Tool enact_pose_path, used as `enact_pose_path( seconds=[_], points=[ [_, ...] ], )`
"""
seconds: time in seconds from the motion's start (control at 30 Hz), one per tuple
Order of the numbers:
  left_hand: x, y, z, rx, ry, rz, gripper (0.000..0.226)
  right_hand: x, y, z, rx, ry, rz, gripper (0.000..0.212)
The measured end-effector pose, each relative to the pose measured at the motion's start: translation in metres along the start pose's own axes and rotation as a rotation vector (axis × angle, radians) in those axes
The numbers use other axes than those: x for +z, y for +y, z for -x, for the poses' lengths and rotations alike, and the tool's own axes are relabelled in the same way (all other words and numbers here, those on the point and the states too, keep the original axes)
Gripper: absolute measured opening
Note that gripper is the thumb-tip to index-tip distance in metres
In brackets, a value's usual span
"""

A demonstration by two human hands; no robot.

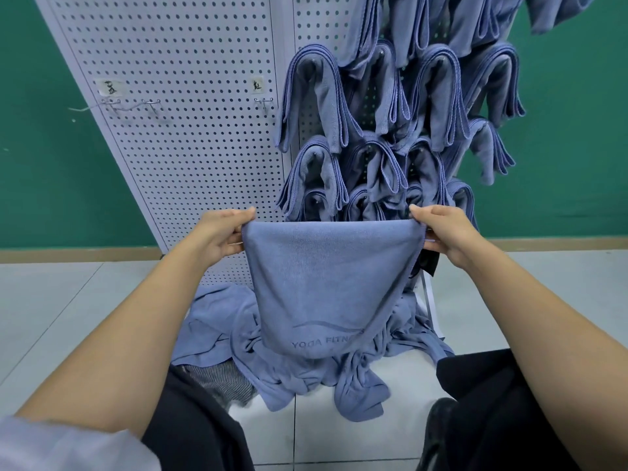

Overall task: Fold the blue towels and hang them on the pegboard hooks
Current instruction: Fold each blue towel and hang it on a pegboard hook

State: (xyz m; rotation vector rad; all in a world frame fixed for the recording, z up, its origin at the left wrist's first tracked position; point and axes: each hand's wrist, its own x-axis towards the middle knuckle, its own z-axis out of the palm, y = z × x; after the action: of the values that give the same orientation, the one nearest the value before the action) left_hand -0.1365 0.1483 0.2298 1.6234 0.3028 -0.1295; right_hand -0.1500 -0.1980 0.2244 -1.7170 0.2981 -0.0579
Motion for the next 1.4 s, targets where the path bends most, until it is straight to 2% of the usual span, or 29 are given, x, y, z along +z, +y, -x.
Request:
enact_pose_path(
  seconds=[0.1,0.17,0.23,0.33,0.4,0.5,0.63,0.73,0.87,0.97,1.03,1.1,1.17,1.3,1.4],
  points=[
    [-0.001,0.003,0.005,0.092,-0.036,-0.103,0.007,0.0,-0.001,0.001,-0.047,-0.092,0.03,0.01],
    [-0.001,0.004,0.009,0.175,-0.061,-0.257,0.015,0.001,-0.002,0.003,-0.086,-0.156,0.092,0.019],
    [0.001,0.002,0.009,0.226,-0.071,-0.422,0.027,0.003,-0.001,0.004,-0.147,-0.177,0.268,0.028],
    [0.001,-0.003,0.006,0.323,-0.023,-0.654,0.025,0.005,0.002,0.003,-0.231,-0.121,0.526,0.027],
    [0.001,-0.006,0.006,0.424,0.004,-0.793,0.018,0.006,0.006,0.001,-0.259,-0.074,0.542,0.02],
    [0.0,-0.007,0.004,0.495,0.041,-0.831,0.008,0.005,0.005,0.001,-0.294,-0.018,0.581,0.009],
    [-0.007,-0.008,-0.001,0.451,0.09,-0.655,0.01,0.004,0.006,0.0,-0.303,0.064,0.579,0.008],
    [-0.013,-0.006,0.0,0.388,0.1,-0.405,0.026,0.002,0.007,-0.003,-0.289,0.135,0.492,0.021],
    [-0.021,-0.001,-0.002,0.313,0.056,-0.076,0.019,0.001,-0.005,0.004,-0.27,0.153,0.121,0.037],
    [-0.023,0.004,0.0,0.226,-0.031,0.176,0.018,0.004,-0.015,0.011,-0.177,0.056,-0.133,0.031],
    [-0.022,0.006,-0.002,0.105,-0.062,0.298,0.016,0.008,-0.017,0.012,-0.061,0.005,-0.233,0.025],
    [-0.018,0.005,-0.003,-0.031,-0.068,0.342,0.014,0.012,-0.016,0.012,0.038,0.007,-0.292,0.029],
    [-0.012,0.004,-0.003,-0.094,-0.039,0.353,0.012,0.016,-0.014,0.011,0.067,0.01,-0.309,0.028],
    [0.018,0.006,0.008,-0.009,0.038,0.331,0.007,0.033,-0.015,0.013,0.009,-0.058,-0.246,0.019],
    [0.048,0.004,0.02,0.065,0.005,0.243,0.009,0.055,-0.019,0.021,-0.08,-0.118,-0.121,0.021]
  ],
)
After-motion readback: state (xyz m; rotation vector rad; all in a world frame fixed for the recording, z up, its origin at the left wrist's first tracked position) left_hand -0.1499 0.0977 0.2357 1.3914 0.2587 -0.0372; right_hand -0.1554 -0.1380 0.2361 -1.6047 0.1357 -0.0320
